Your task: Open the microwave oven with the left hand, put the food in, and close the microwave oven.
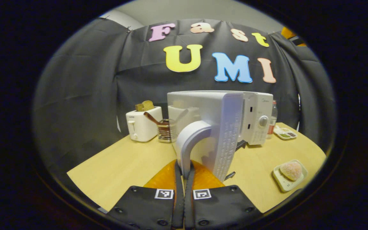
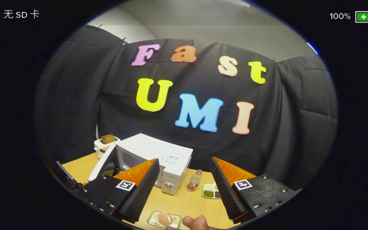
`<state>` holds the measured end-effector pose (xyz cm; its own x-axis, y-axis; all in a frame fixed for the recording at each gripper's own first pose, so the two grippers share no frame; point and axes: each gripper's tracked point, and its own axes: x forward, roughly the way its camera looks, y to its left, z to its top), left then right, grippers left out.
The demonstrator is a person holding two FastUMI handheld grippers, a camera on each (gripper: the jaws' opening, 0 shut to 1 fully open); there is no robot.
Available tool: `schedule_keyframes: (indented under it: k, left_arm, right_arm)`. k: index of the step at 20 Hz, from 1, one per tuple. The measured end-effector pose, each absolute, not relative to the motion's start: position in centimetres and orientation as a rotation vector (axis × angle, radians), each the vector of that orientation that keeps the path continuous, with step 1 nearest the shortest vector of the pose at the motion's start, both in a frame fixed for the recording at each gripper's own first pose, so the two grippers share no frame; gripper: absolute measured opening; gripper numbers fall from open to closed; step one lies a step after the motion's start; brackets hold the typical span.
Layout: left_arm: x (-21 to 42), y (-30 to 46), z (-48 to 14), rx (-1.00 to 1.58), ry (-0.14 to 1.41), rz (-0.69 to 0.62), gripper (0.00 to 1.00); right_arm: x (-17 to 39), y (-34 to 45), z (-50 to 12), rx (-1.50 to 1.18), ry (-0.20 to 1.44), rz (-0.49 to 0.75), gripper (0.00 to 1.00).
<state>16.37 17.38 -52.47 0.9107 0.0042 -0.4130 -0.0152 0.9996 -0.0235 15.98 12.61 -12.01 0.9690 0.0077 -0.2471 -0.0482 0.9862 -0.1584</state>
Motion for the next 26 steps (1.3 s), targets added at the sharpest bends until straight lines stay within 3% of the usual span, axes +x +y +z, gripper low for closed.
schedule_keyframes:
  k: [9, 11, 16, 19, 20, 21, 25, 26]
  left_arm:
    - [16.2, 22.5, -53.3, -0.105, 0.448, -0.088, 0.1]
    - [15.9, 23.6, -53.3, -0.129, 0.45, -0.114, 0.18]
    - [15.9, 26.2, -53.8, -0.163, 0.516, -0.174, 0.25]
    - [14.8, 27.8, -53.1, -0.171, 0.543, -0.117, 0.37]
    - [14.0, 28.4, -52.0, -0.183, 0.518, -0.09, 0.58]
    - [13.3, 29.0, -50.7, -0.211, 0.493, -0.055, 0.65]
    - [8.5, 30.6, -45.3, -0.362, 0.441, 0.12, 0.69]
    - [6.9, 30.1, -43.7, -0.378, 0.426, 0.157, 0.63]
  right_arm:
    - [17.6, 17.7, -14.2, -0.133, 0.293, 0.172, 0.96]
    - [17.5, 18.3, -14.5, -0.131, 0.295, 0.197, 0.96]
    - [17.3, 19.3, -14.7, -0.145, 0.295, 0.25, 0.96]
    - [16.8, 19.5, -13.8, -0.138, 0.272, 0.278, 0.96]
    - [16.5, 19.4, -13.5, -0.142, 0.259, 0.285, 0.96]
    - [16.3, 19.4, -13.5, -0.143, 0.252, 0.294, 0.96]
    - [14.7, 18.7, -12.8, -0.079, 0.237, 0.336, 0.96]
    - [14.3, 18.4, -12.2, -0.065, 0.225, 0.35, 0.97]
